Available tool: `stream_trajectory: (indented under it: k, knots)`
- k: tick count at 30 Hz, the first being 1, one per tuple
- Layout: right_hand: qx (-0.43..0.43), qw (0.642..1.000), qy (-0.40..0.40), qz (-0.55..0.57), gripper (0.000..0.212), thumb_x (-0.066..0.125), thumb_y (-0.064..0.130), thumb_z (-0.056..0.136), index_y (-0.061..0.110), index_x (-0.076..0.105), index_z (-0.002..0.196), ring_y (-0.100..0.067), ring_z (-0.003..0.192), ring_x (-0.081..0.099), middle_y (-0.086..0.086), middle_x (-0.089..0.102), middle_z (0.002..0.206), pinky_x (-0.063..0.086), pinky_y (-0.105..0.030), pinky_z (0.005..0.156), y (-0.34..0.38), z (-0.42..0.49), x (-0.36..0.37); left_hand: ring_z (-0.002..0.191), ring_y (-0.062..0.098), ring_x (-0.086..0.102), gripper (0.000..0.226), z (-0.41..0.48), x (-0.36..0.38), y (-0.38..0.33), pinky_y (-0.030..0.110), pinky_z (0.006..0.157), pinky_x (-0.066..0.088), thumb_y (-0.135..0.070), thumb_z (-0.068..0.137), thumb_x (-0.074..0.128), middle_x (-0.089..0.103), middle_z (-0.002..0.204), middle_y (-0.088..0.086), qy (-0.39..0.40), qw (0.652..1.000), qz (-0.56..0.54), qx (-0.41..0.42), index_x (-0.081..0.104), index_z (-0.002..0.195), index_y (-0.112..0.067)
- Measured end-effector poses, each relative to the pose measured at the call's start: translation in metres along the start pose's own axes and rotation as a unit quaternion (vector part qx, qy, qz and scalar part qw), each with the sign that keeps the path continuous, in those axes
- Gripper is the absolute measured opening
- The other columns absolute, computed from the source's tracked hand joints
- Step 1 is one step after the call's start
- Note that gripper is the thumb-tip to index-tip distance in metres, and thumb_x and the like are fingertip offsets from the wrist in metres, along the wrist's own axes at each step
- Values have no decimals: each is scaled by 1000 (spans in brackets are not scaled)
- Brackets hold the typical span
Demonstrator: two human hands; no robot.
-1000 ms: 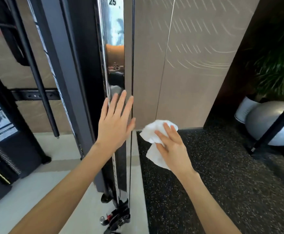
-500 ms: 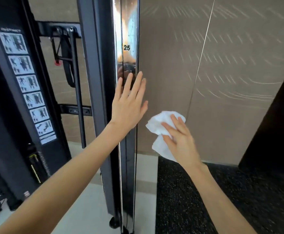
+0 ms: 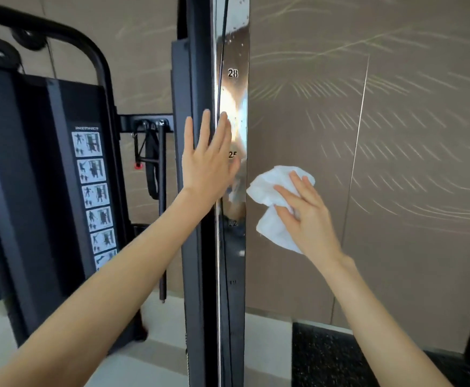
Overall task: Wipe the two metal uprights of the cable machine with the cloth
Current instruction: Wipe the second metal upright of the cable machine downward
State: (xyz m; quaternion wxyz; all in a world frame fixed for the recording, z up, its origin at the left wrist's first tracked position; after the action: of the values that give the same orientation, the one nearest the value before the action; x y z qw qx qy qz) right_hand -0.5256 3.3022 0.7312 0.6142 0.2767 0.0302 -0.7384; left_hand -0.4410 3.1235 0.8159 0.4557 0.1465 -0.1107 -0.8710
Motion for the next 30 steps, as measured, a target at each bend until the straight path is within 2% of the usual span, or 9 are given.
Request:
stream_trajectory:
  k: [3,7,10,13,17,21,23,26,30]
  knots:
    - [-31,999,-25,13,36,54,13,96,18,57,132,-8,140,12,7,26,152,17,-28,111,7,28,-2,146,30,30,67,17,6,22,55,117,22,-52,100,17,40,154,-1,16,1000,24,-7,35,150,-13]
    - [-74,995,-57,21,36,56,9,94,12,58,130,-15,140,16,1,30,150,20,-32,110,19,65,-4,150,33,16,66,24,17,42,57,119,5,-51,102,17,26,161,-2,31,999,18,-3,20,155,-11]
    - [-100,993,-64,28,36,57,9,94,11,58,129,-20,141,18,-6,31,151,21,-35,111,25,92,-2,150,35,14,64,28,26,65,58,118,0,-47,101,23,27,161,-2,40,999,-13,-21,22,155,-12]
    - [-130,989,-71,21,36,55,10,95,13,57,131,-22,143,18,-5,30,152,20,-34,112,32,119,0,150,35,12,63,33,34,81,59,118,-4,-45,101,24,27,161,-2,46,999,-11,-7,19,156,-14]
    - [-147,983,-109,20,36,55,10,93,13,58,129,-26,142,23,-8,33,151,21,-35,111,46,159,-7,149,35,18,61,65,25,88,57,116,-5,-41,101,35,30,160,-3,6,1000,17,3,26,155,-14]
    - [-163,977,-135,8,37,52,15,90,10,61,126,-33,139,28,-14,37,148,24,-37,109,58,196,-15,151,34,8,61,106,16,97,56,113,-15,-39,102,27,21,163,-5,-14,999,33,15,17,157,-15]
    - [-169,975,-146,15,36,53,14,91,10,61,126,-33,140,27,-14,36,148,23,-35,107,63,213,-17,150,34,15,60,120,18,104,55,114,-14,-39,100,32,29,160,-5,-32,999,34,21,28,155,-15]
    - [-171,971,-167,30,35,54,13,95,12,58,129,-25,143,21,-9,32,151,16,-27,109,73,238,-21,145,35,31,57,133,26,114,54,117,-3,-38,96,38,45,152,-3,-75,997,5,35,45,147,-13]
    - [-169,965,-196,47,36,53,12,96,14,56,132,-22,144,17,-6,29,153,12,-25,110,81,271,-25,142,33,36,58,142,33,123,53,120,4,-42,96,35,48,149,-1,-110,991,-31,72,50,143,-14]
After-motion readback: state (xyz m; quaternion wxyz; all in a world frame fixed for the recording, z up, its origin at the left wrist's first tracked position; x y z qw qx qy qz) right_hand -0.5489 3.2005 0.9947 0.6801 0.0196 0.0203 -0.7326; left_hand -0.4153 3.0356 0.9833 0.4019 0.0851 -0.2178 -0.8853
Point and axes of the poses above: each hand's wrist, its own z-axis towards the middle knuckle, its own x-axis out of the palm, y = z × x, the point moved 2 cm from there along z, towards the middle knuckle
